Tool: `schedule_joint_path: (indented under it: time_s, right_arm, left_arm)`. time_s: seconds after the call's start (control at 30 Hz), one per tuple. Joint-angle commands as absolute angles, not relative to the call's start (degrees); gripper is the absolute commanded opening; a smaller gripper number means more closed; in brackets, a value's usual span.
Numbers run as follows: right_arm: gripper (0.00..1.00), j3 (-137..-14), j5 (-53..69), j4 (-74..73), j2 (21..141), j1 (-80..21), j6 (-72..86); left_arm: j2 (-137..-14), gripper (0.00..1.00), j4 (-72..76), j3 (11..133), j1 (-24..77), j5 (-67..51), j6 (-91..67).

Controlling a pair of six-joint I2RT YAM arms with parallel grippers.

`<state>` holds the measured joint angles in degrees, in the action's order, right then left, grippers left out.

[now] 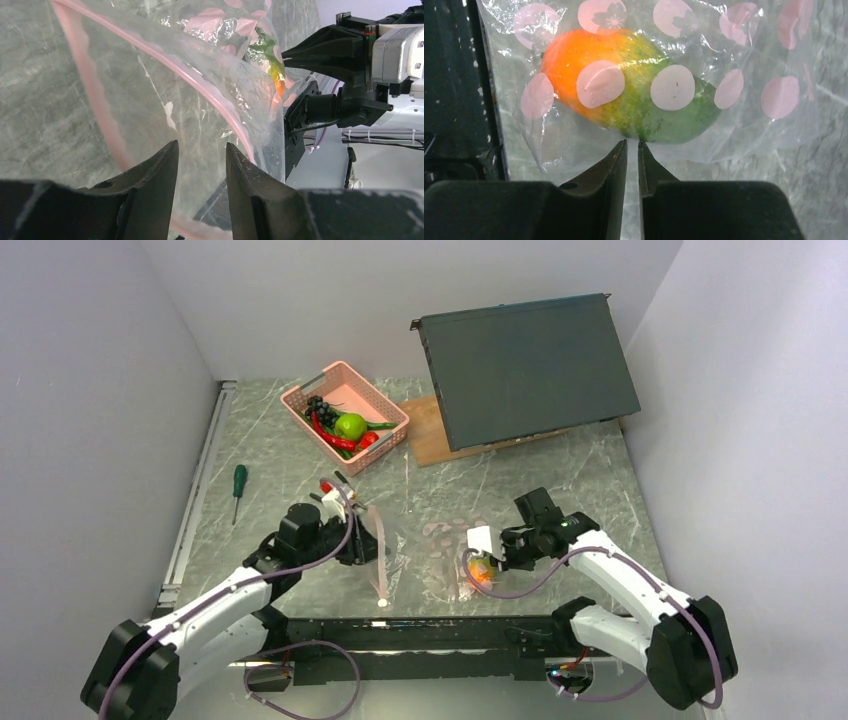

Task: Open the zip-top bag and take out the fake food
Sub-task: Pick up the fake fruit from the zipper food storage bag.

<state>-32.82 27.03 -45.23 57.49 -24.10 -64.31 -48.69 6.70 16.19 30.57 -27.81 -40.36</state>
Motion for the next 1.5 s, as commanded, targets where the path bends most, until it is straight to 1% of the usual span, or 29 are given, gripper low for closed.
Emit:
schedule_joint_path:
  time_s: [0.0, 0.23, 0.33, 0.4, 0.53, 0.73, 0.83, 0.9, 1.07, 1.3, 1.47]
  right_arm:
    - [0.18, -32.89, 26.39, -37.03, 60.45, -28.01, -61.14]
    - [0.27, -36.67, 27.83, -35.96, 64.76, -29.7, -58.26]
    - [0.33, -38.04, 29.64, -36.1, 64.76, -29.33, -57.07]
    - [0.36, -38.14, 31.29, -35.78, 65.04, -29.29, -56.55]
    - [0.36, -38.28, 32.15, -34.99, 67.54, -29.64, -56.11]
    - [0.29, -37.82, 32.17, -34.04, 69.84, -31.82, -55.6]
    - [0.23, -37.7, 32.05, -32.55, 70.46, -32.68, -54.42]
    - [0.2, -37.55, 32.46, -31.15, 70.27, -32.72, -52.85]
    - [0.21, -36.71, 32.97, -27.77, 70.34, -32.99, -49.87]
    - [0.23, -36.39, 34.78, -27.29, 70.25, -33.38, -49.14]
    - [0.23, -36.11, 35.02, -27.07, 69.6, -33.27, -49.13]
  left_arm:
    - [-51.61, 0.44, 13.26, 16.23, 32.24, -26.89, -41.48]
    - [-56.01, 0.45, 16.57, 14.79, 33.47, -26.64, -41.81]
    - [-57.98, 0.45, 19.3, 13.85, 33.56, -26.99, -42.53]
    - [-59.72, 0.45, 21.64, 13.56, 34.01, -27.62, -43.22]
    - [-64.17, 0.46, 26.17, 14.02, 35.86, -28.93, -44.56]
    - [-70.6, 0.47, 31.96, 15.59, 39.26, -29.13, -46.41]
    - [-73.98, 0.47, 33.05, 17.05, 41.13, -28.67, -46.84]
    - [-76.07, 0.47, 33.87, 18.0, 42.31, -28.53, -47.18]
    - [-80.47, 0.47, 35.2, 20.57, 44.95, -27.97, -47.79]
    - [-85.3, 0.48, 36.19, 23.71, 47.24, -27.43, -48.44]
    - [-87.73, 0.51, 42.46, 22.8, 47.3, -27.62, -51.59]
